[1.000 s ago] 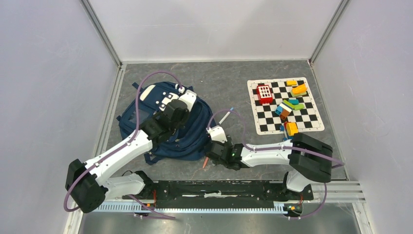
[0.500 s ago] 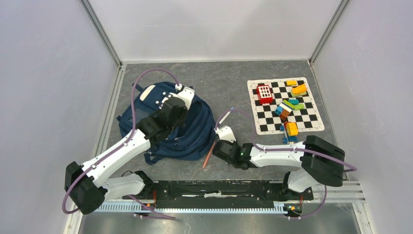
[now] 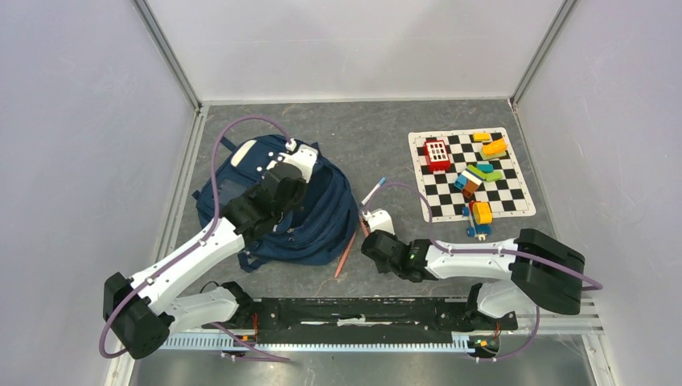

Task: Pack the student bag
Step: Pick up the stationery from the center of the board.

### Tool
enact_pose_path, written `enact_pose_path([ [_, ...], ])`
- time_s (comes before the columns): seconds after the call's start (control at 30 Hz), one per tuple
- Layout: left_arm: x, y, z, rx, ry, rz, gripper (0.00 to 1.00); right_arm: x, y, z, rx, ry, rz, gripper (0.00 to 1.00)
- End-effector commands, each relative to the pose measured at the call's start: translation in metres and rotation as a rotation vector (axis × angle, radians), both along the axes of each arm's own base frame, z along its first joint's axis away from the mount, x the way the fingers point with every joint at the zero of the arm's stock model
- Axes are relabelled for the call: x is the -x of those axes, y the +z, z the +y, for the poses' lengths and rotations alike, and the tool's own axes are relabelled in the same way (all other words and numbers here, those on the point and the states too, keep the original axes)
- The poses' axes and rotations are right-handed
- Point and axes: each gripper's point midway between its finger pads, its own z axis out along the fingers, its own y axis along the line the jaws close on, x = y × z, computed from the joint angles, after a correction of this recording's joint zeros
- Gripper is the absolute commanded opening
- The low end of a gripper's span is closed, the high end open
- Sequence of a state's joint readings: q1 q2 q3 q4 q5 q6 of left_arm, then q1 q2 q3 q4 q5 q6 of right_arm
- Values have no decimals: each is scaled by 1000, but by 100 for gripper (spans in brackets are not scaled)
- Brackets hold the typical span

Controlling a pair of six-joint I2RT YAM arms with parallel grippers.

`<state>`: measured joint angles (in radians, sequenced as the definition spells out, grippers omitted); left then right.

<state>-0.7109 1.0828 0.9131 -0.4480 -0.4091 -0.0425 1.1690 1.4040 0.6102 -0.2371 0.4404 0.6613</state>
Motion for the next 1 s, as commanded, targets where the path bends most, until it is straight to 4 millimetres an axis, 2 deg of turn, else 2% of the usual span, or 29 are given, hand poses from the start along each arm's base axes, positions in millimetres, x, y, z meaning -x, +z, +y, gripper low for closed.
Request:
enact_pose_path([
  [0.0,-4,23,9,45,56,-74,8,18,-21,-26,67,4,79,22],
  [0.2,-4,30,17,28,76,-100,8,14,-15,-36,83,-34,58,0],
  [0.37,-2,32,12,53,47,-108,8,10,8,-46,89,-84,24,0],
  [0.63,1,31,6,76,11,-98,8,2,70,-5,-70,-1,-15,0],
  [0.73,1,31,4,83,3,-99,7,0,86,12,-129,47,-30,0],
  [0.87,1,28,3,78,1,-92,7,-7,87,18,-123,41,-52,0],
  [0.97,0,25,3,67,1,-85,7,-11,69,13,-58,12,-49,0],
])
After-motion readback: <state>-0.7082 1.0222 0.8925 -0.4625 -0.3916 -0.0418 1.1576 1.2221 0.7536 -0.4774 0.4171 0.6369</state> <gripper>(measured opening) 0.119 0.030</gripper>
